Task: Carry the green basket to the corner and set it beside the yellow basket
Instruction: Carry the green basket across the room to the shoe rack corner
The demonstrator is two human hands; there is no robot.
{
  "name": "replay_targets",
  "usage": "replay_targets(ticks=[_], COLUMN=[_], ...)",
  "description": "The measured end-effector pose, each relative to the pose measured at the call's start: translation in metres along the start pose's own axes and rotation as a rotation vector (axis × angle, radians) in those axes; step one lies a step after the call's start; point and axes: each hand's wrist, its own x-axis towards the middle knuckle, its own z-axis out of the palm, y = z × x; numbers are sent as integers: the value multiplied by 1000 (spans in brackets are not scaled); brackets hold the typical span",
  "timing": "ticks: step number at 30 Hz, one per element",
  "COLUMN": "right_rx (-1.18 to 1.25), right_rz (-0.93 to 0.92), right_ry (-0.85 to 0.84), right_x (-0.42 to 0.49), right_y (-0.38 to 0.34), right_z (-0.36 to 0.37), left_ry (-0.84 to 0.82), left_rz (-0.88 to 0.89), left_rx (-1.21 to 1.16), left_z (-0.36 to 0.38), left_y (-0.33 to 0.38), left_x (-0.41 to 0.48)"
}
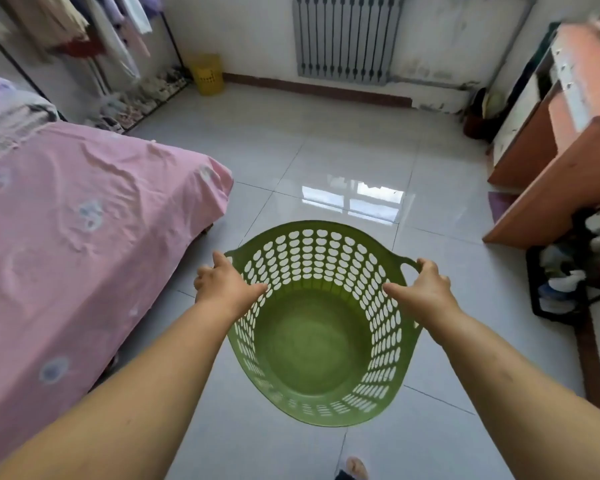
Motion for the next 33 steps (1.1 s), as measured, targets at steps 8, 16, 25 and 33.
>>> replay_targets(ticks=[8,16,25,33], right_rx=[-39,9,-31,-111], right_rz=[-117,-100,-118,-196], right_ry=[-33,-45,-34,-136], right_x=[175,340,552,728], right_y=[-173,-338,-503,-682], right_z=[25,53,86,130], left_ry=[53,56,67,118], left_rz=[-18,3,-44,-158], left_rx=[-23,-24,-51,-126], left_z=[-67,-137,-187,-242], left_y=[75,168,273,333], left_x=[193,411,644,846])
